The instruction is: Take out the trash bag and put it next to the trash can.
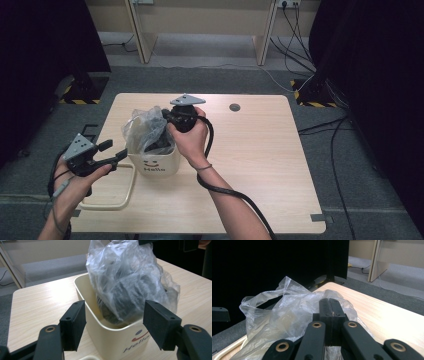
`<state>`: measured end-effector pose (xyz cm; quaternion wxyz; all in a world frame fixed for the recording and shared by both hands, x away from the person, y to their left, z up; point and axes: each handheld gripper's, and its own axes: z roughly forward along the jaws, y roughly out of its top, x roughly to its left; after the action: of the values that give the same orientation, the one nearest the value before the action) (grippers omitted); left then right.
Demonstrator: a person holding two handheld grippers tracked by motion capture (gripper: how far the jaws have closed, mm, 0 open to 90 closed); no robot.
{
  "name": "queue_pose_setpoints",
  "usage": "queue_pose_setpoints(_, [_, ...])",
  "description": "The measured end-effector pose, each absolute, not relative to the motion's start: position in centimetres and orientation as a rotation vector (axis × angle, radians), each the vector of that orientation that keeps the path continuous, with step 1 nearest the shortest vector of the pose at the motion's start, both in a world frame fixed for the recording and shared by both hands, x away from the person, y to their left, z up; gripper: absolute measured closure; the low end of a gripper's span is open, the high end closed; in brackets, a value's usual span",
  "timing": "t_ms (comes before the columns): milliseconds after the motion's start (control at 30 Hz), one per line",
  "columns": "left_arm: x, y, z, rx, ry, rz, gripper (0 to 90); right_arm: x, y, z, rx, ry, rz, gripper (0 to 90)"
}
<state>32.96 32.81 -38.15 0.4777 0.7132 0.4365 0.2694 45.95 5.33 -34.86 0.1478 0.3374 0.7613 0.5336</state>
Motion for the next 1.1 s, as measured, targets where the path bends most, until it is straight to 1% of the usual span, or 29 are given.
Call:
queue_pose_setpoints(633, [31.7,35.4,-40.5,1.725,1.149,0.661,33.2,45.5,5.4,-34.2,0.926,2.143,1.586,90.0])
queue_pose_setpoints(1100, [31.4,36.1,-41.7,1.722,1.182,0.658,33.2,45.2,5.3,-33.7,0.900,2.106,1.640,90.0])
